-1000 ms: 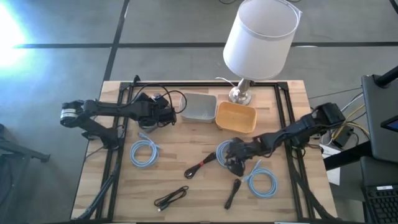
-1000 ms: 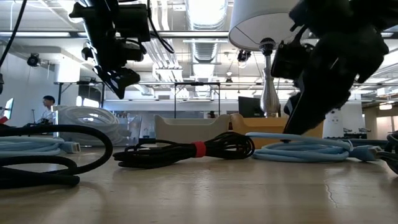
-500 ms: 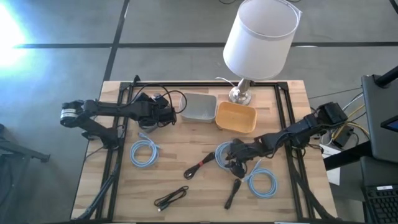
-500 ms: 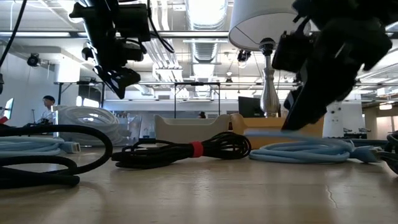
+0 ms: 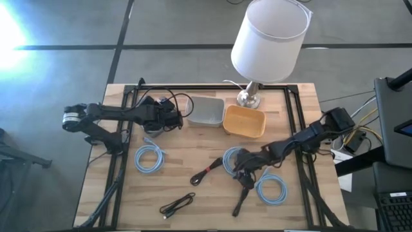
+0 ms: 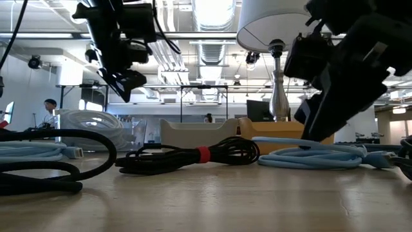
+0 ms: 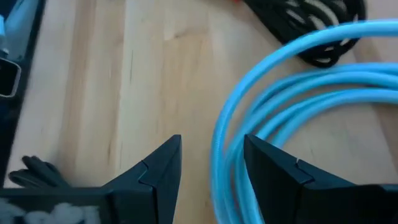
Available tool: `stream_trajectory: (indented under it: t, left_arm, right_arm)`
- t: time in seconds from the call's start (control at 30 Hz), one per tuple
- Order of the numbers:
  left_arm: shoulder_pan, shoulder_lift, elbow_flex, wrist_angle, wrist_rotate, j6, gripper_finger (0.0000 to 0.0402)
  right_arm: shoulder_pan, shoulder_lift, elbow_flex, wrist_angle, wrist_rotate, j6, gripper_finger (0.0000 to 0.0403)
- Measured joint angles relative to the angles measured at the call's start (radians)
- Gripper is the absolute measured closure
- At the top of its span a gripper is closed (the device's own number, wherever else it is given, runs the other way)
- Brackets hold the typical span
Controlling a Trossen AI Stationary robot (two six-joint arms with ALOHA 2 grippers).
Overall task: Pick & Place USB Port
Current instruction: Put the top right blue HDMI cable into the gray bin
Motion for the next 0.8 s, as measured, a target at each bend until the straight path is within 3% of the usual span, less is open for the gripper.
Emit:
stream_trajectory:
  t: [0.2, 0.5, 0.8]
  left_arm:
    - [0.000, 0.000, 0.000, 0.041, -0.009, 0.000, 0.0220]
    - [0.000, 0.000, 0.000, 0.063, -0.008, -0.006, 0.0220]
    - [0.000, 0.000, 0.000, 0.066, -0.007, -0.005, 0.0220]
  right_arm:
    - [0.000, 0.044, 0.000, 0.012, 0.003, -0.003, 0.0259]
    - [-0.001, 0.046, 0.002, 0.004, -0.051, -0.018, 0.0382]
    - [-0.001, -0.059, 0.053, -0.041, -0.178, -0.022, 0.0388]
